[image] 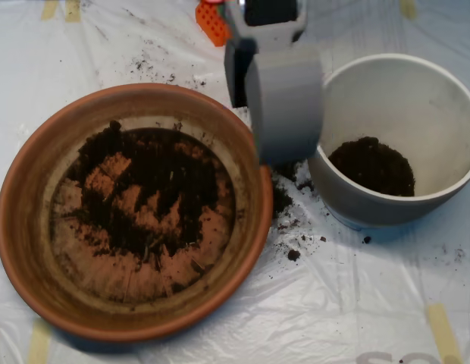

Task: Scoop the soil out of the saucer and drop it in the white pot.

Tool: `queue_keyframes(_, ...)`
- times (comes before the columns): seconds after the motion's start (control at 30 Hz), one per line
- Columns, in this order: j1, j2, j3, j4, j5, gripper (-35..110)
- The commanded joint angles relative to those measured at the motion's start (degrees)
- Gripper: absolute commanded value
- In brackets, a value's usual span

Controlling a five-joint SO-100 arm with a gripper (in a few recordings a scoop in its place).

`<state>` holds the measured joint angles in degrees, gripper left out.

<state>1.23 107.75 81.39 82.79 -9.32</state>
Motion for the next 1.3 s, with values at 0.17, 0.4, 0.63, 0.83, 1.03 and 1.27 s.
queue_keyframes(0.17,13.3,9.5,19.9,-10.3,0.1,40)
queue_keyframes(0.4,18.4,5.7,28.9,-15.6,-2.0,43)
queue_keyframes(0.63,19.5,-3.1,29.7,-17.0,-3.7,46)
queue_keyframes(0.83,18.4,-7.9,31.2,-18.8,-5.1,43)
queue_keyframes(1.03,17.8,-11.2,32.8,-21.6,-8.0,42)
queue_keyframes(1.27,17.5,-18.3,28.9,-19.1,-8.9,43)
